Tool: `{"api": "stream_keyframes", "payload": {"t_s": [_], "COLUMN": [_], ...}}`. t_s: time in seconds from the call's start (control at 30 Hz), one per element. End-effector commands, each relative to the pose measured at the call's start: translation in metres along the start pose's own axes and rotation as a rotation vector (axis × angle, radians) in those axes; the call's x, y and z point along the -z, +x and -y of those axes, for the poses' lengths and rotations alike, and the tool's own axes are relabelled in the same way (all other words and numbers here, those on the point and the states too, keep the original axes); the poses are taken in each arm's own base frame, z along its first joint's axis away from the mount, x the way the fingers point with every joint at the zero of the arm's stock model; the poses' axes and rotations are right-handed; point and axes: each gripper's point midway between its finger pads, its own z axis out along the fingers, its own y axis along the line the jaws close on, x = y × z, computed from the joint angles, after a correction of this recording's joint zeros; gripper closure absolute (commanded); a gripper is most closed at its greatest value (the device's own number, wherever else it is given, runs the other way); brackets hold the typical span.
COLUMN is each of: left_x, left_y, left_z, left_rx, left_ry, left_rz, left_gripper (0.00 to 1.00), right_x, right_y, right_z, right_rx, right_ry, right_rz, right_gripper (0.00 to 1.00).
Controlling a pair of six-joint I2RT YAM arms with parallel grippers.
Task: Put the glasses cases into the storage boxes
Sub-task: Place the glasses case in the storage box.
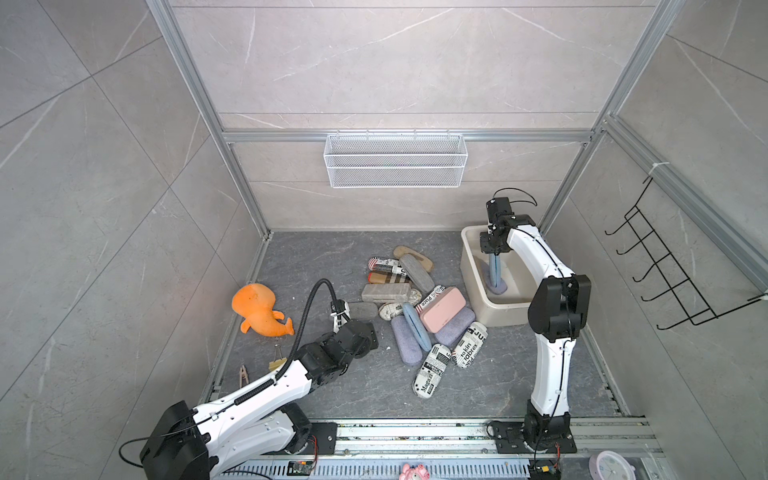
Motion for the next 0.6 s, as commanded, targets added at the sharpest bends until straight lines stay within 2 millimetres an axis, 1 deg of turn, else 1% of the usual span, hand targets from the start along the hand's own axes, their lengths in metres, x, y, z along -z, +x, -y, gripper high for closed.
{"api": "stream_keyframes", "payload": {"t_s": [0.0,0.17,0.27,0.33,0.43,0.5,0.57], "left_x": [0.005,0.005,0.007,0.009,0.013,0.014,0.013], "left_y": [-0.011,-0.010,-0.011,-0.013,-0.018,-0.022,-0.027], "left_z": [0.006,0.005,0.006,0.007,0.009,0.010,0.010], "left_rx": [-0.010,-0.011,-0.015,-0.021,-0.036,-0.053,-0.071], "left_ry": [0.013,0.014,0.019,0.025,0.030,0.031,0.021], "left_rz": [0.017,0.013,0.011,0.016,0.027,0.032,0.042], "left_gripper": [0.01,0.02,0.02,0.02,0.01,0.01,0.01], "right_x": [-0.005,-0.010,-0.007,-0.001,0.015,0.031,0.054], "right_y": [0.008,0.013,0.010,0.007,0.000,-0.005,-0.010], "right_z": [-0.011,-0.020,-0.027,-0.027,-0.030,-0.031,-0.032], "right_rx": [0.040,0.040,0.024,0.013,-0.021,-0.045,-0.072], "right_ry": [-0.022,-0.051,-0.082,-0.084,-0.114,-0.128,-0.147], "right_rz": [-0.051,-0.070,-0.059,-0.049,-0.015,0.018,0.068], "right_gripper": [0.65,0.56,0.51,0.50,0.50,0.49,0.47]}}
